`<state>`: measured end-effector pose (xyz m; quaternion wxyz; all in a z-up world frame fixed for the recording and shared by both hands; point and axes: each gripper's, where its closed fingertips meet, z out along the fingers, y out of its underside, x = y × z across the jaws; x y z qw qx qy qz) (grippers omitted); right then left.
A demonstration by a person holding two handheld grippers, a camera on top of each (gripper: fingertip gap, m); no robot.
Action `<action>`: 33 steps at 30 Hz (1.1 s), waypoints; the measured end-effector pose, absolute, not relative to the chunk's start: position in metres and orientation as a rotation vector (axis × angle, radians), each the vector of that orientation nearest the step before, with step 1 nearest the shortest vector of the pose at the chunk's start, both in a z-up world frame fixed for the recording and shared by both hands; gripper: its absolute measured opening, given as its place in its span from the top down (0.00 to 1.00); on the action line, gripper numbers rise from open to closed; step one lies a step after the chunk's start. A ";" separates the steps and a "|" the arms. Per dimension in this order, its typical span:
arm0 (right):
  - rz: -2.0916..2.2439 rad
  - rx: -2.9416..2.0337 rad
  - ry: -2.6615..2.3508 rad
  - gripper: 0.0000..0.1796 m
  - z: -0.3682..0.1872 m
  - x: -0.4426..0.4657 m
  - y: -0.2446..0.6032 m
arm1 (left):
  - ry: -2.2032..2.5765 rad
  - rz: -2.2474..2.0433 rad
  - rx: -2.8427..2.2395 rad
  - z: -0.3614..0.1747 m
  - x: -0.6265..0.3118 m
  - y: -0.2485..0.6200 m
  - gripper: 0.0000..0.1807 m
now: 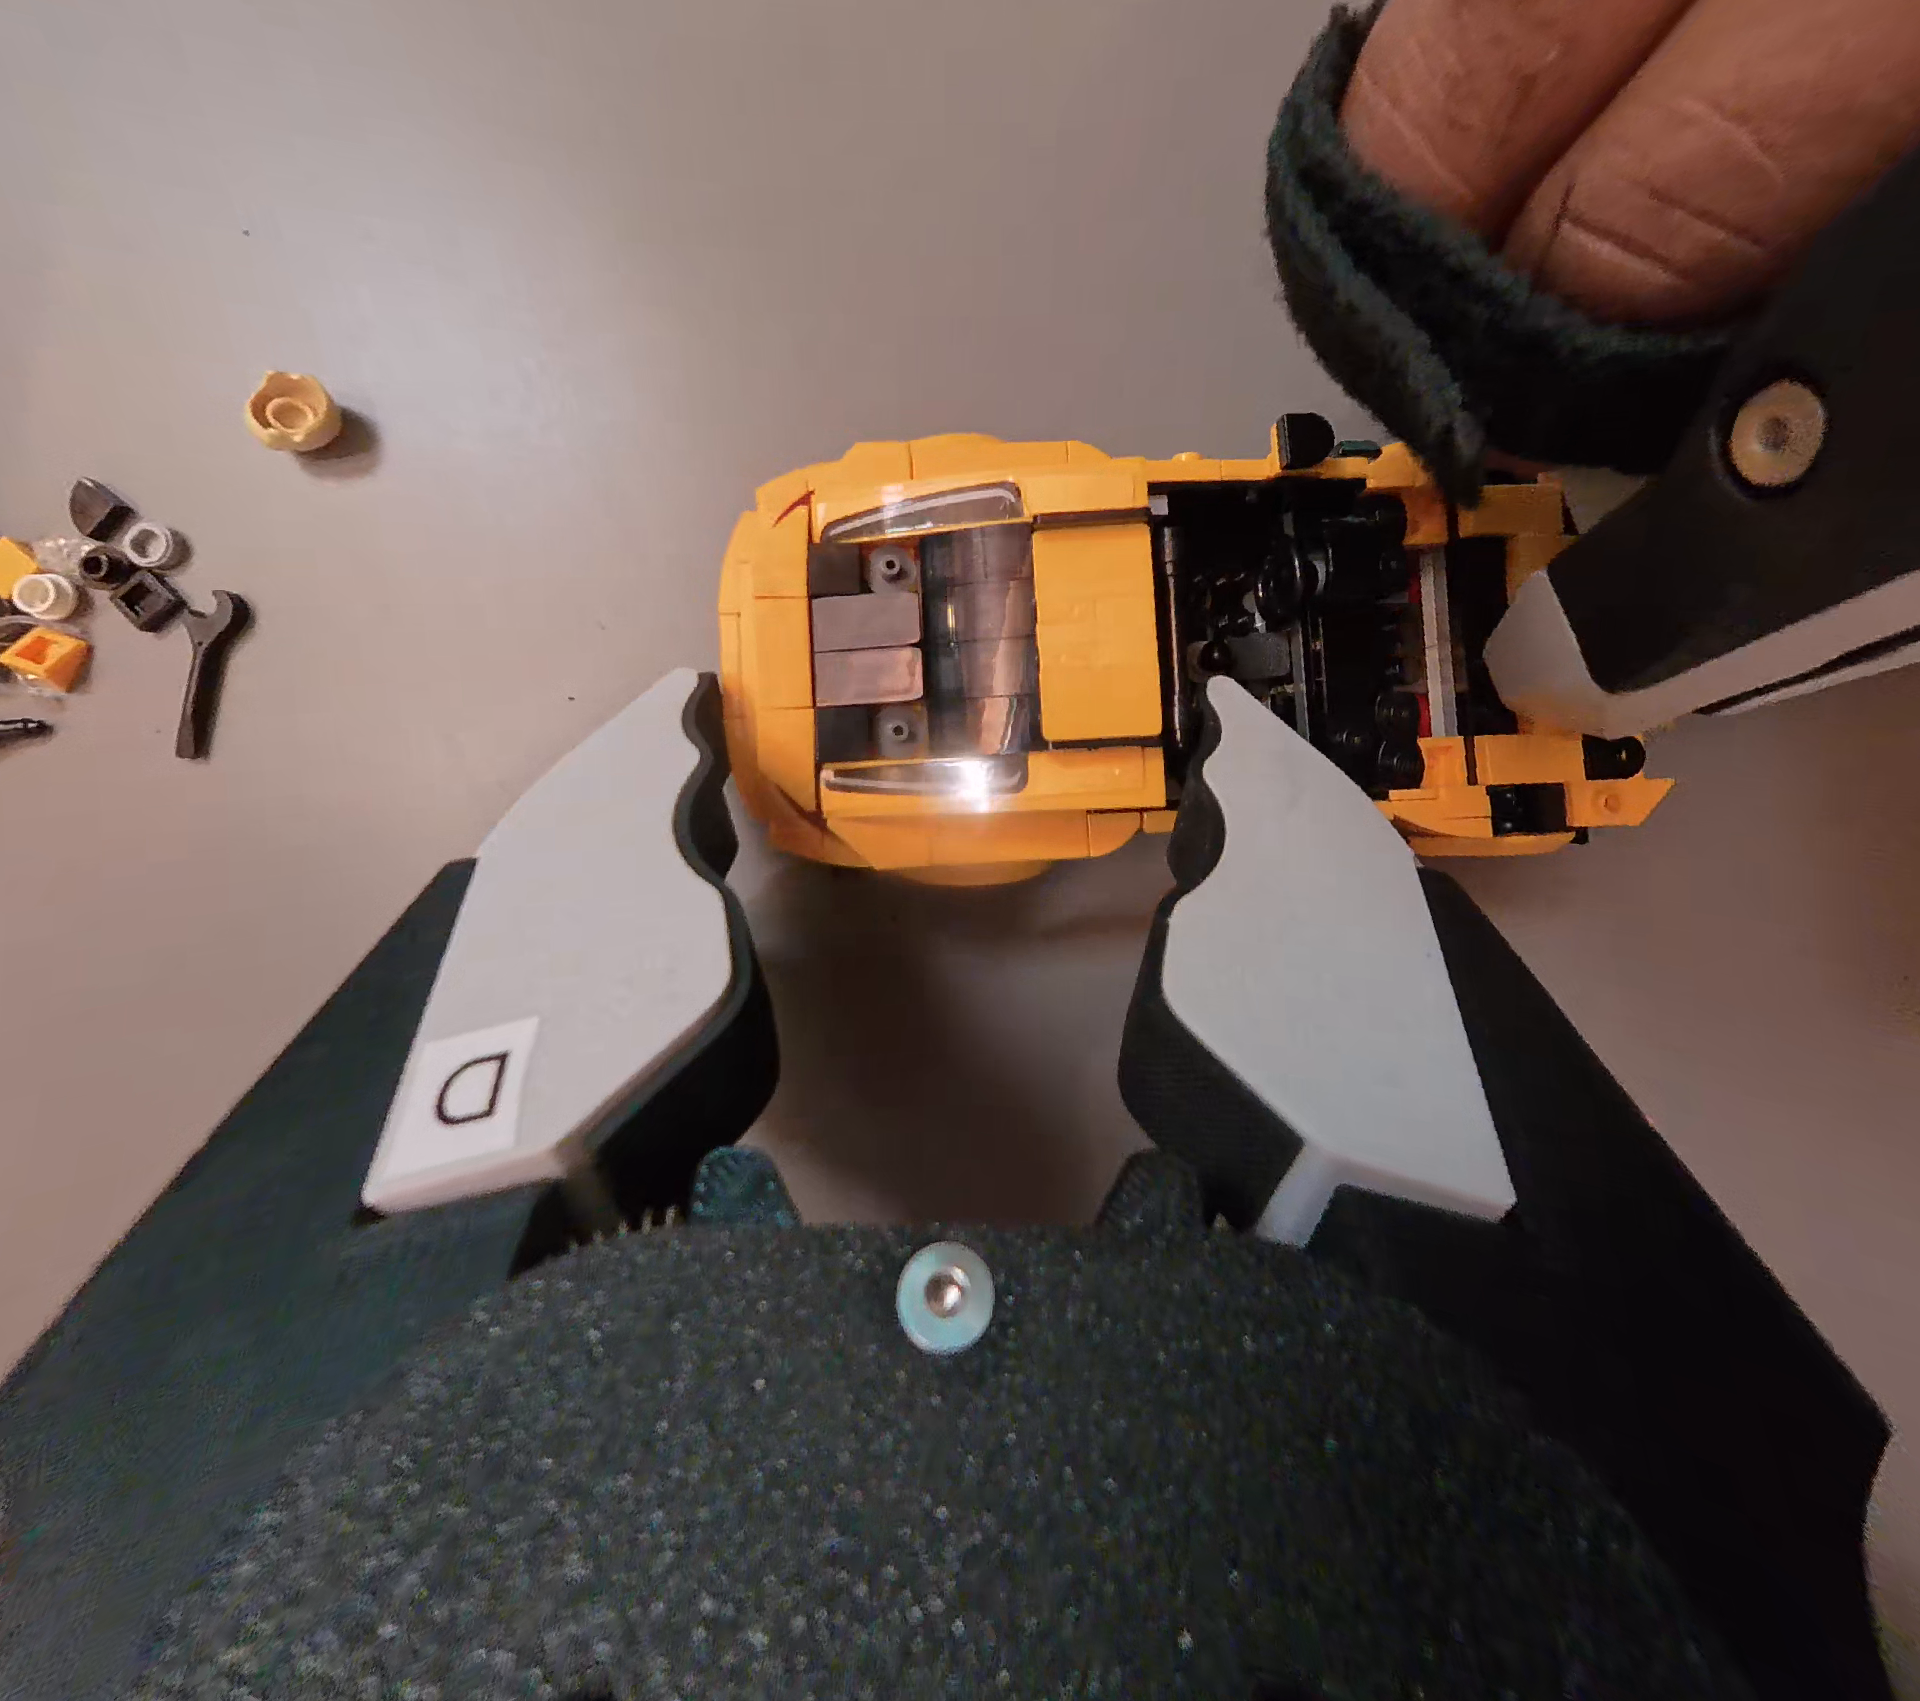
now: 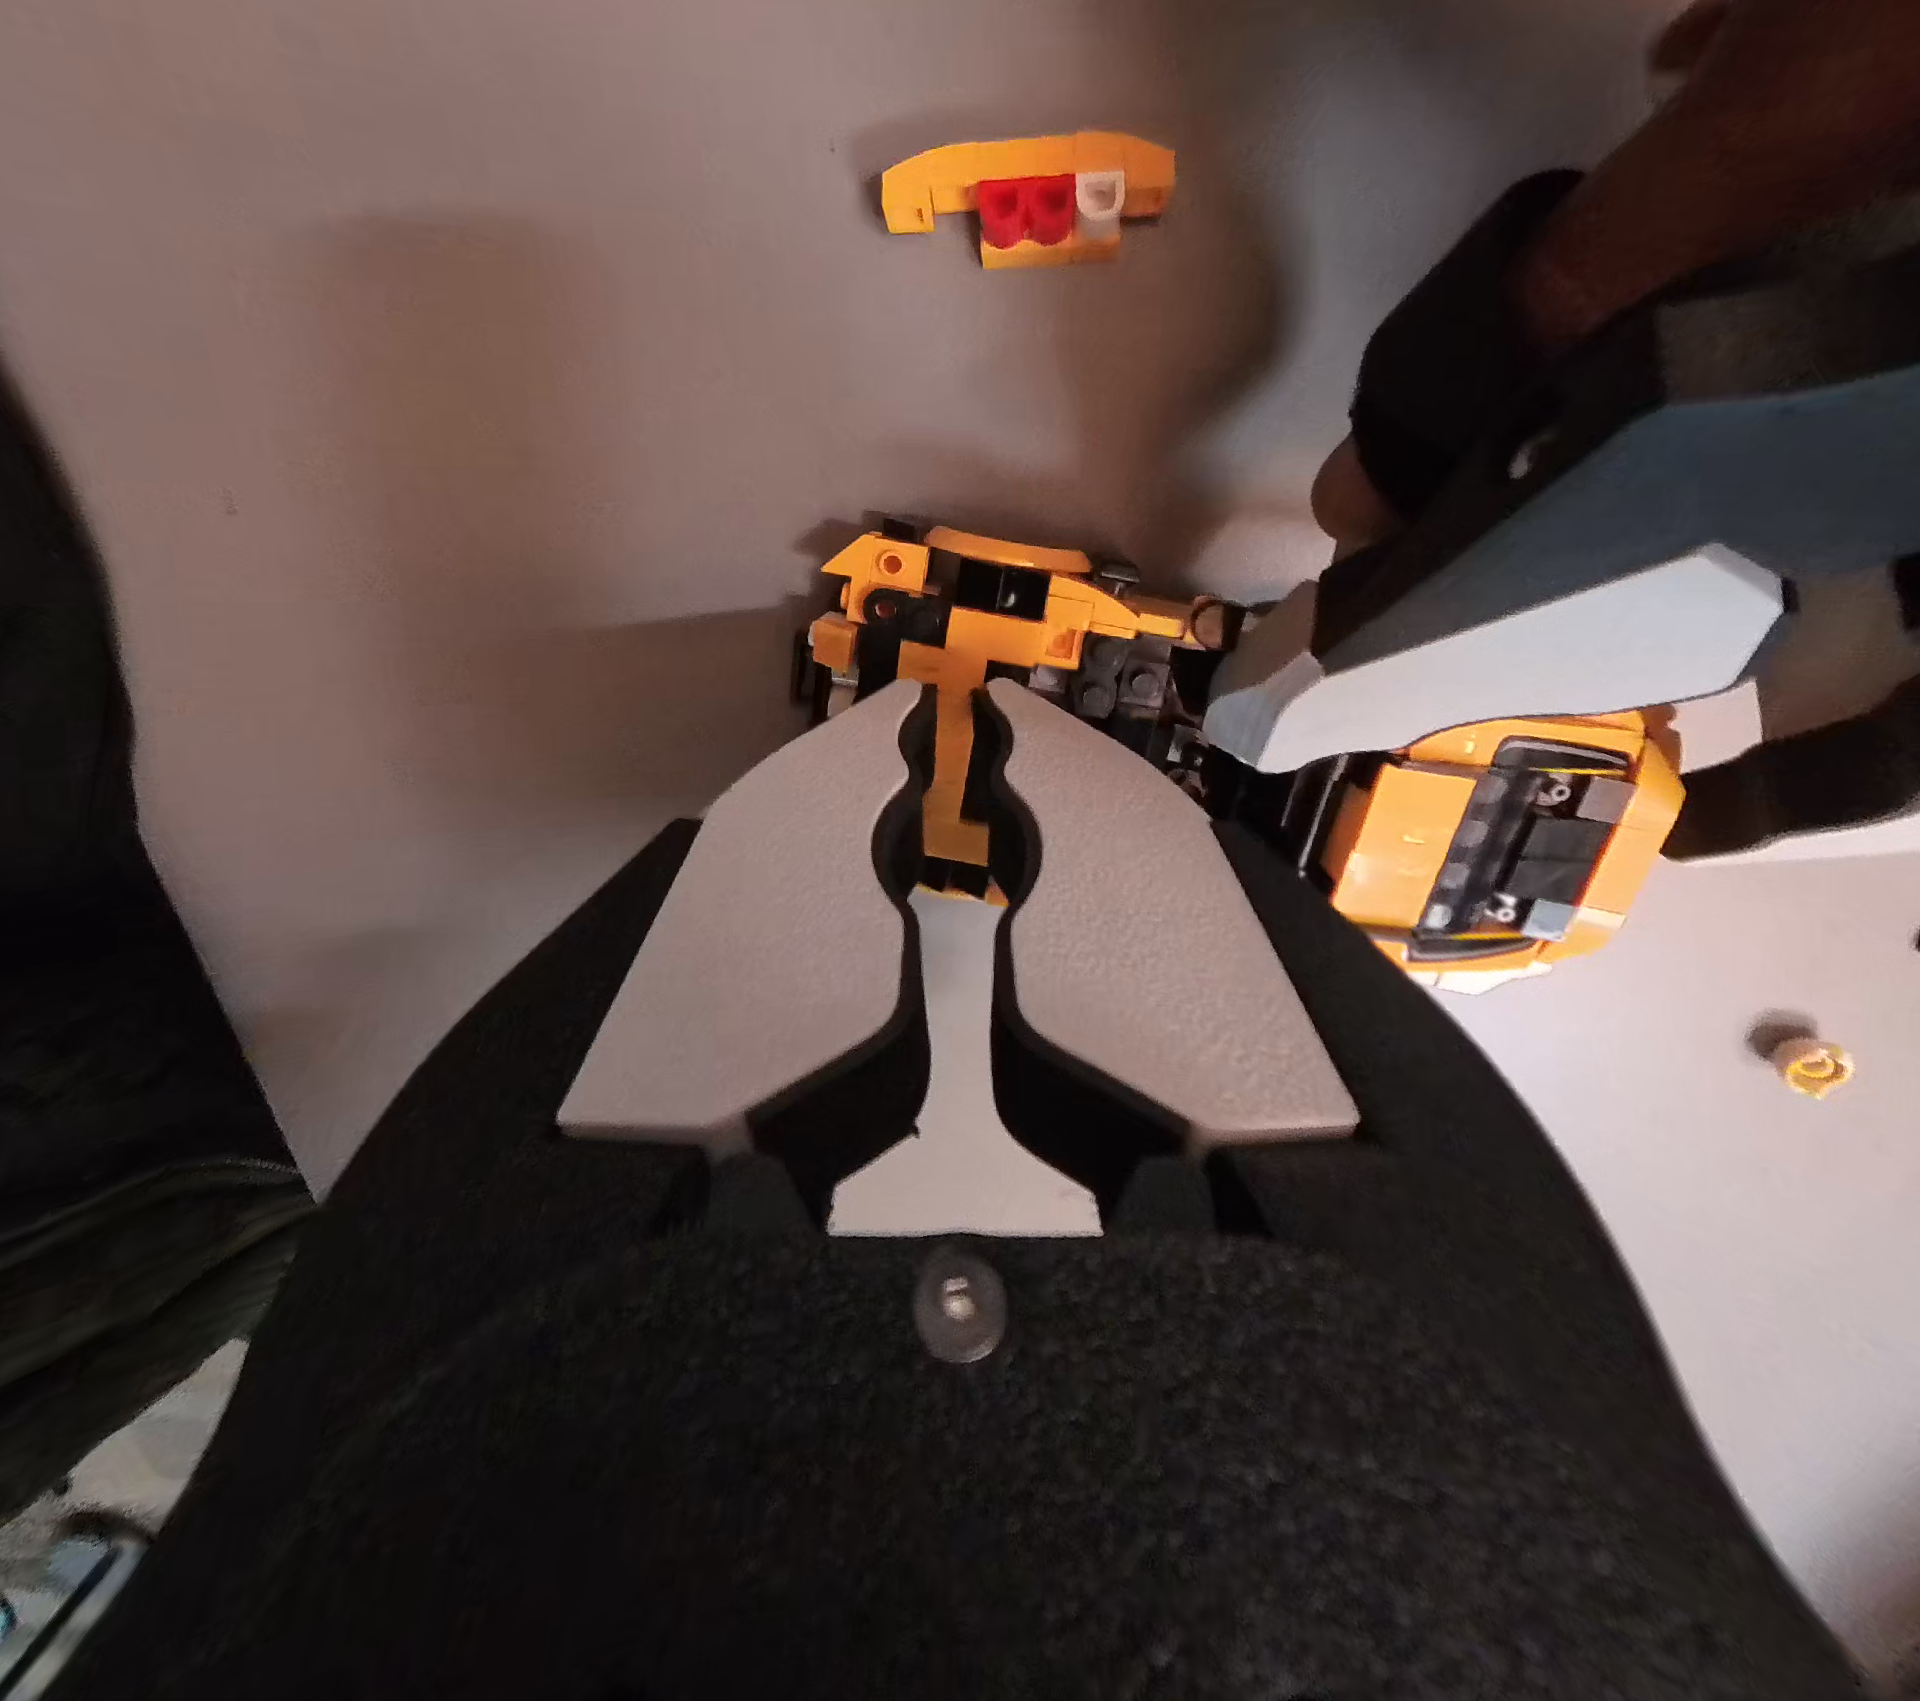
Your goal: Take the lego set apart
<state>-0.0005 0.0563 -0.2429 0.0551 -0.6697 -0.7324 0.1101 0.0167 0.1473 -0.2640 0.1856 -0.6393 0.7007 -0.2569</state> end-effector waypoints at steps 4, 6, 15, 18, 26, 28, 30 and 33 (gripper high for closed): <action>0.335 -2.050 -2.241 0.97 -0.243 0.000 0.056 | 1.961 -0.733 -1.795 -0.264 0.017 0.147 0.54; 0.345 -2.071 -2.236 0.97 -0.243 0.000 0.056 | 1.959 -0.732 -1.795 -0.264 0.017 0.147 0.54; 0.483 -2.157 -2.110 0.85 -0.241 -0.001 0.052 | 1.942 -0.727 -1.805 -0.264 0.017 0.148 0.54; 0.404 -2.094 -2.115 0.88 -0.243 -0.001 0.055 | 1.938 -0.728 -1.807 -0.264 0.017 0.148 0.54; 0.266 -1.984 -2.087 0.89 -0.244 -0.001 0.056 | 1.929 -0.721 -1.819 -0.264 0.017 0.148 0.54; 0.289 -1.977 -2.079 0.90 -0.242 -0.003 0.052 | 1.926 -0.719 -1.822 -0.264 0.017 0.148 0.54; 0.243 -1.961 -2.089 0.90 -0.243 -0.002 0.054 | 1.926 -0.718 -1.822 -0.264 0.017 0.148 0.54; 0.253 -1.991 -2.089 0.89 -0.244 -0.001 0.054 | 1.922 -0.719 -1.825 -0.264 0.017 0.148 0.54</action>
